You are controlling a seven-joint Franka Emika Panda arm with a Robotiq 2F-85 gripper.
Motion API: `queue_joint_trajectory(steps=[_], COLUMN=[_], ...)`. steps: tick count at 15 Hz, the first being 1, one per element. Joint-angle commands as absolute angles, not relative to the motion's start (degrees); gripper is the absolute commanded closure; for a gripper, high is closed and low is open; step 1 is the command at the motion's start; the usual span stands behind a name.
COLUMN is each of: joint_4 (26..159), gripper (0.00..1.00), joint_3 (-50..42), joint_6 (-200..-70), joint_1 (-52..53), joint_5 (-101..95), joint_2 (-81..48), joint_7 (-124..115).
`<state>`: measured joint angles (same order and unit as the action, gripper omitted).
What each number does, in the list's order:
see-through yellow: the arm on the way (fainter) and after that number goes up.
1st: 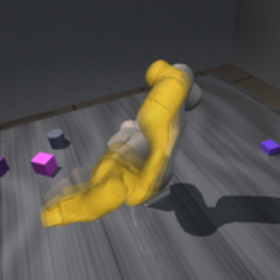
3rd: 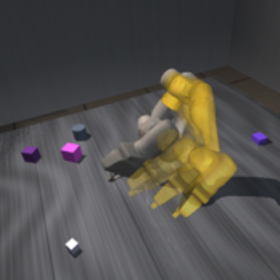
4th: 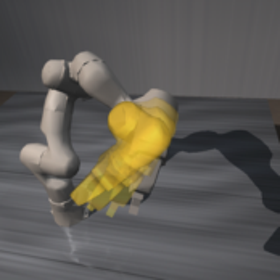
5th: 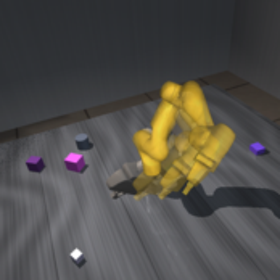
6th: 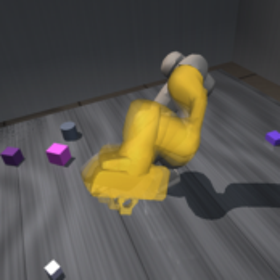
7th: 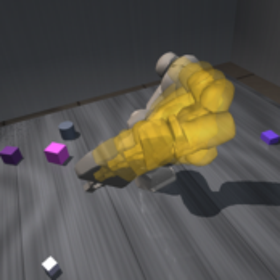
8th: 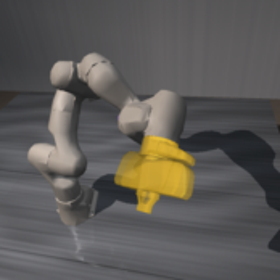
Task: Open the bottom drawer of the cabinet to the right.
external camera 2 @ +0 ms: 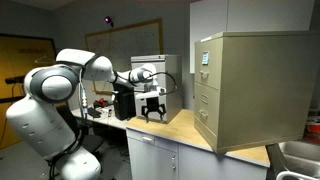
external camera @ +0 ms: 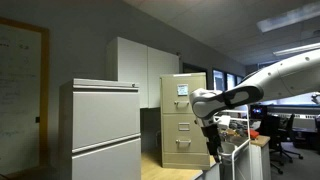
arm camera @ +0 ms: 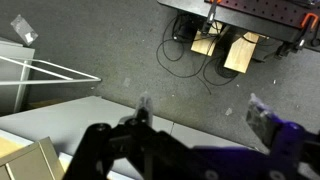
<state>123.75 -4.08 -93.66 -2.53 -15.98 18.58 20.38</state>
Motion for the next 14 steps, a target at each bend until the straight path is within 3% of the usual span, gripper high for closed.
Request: queue_joint_trajectory(steps=[1, 9, 14], joint_4=[123.6, 123.3, 119.4], gripper=[0.00, 0.00, 0.00], joint_3=[-4.5, -4.7, -8.3], joint_6=[-93.6, -93.8, -102.5], joint_1=[-2.0, -2.2, -3.9], joint_5=[-16.1, -15.6, -8.7], joint_2=[18.5, 17.9, 10.6], joint_7=[20.3, 19.5, 16.7])
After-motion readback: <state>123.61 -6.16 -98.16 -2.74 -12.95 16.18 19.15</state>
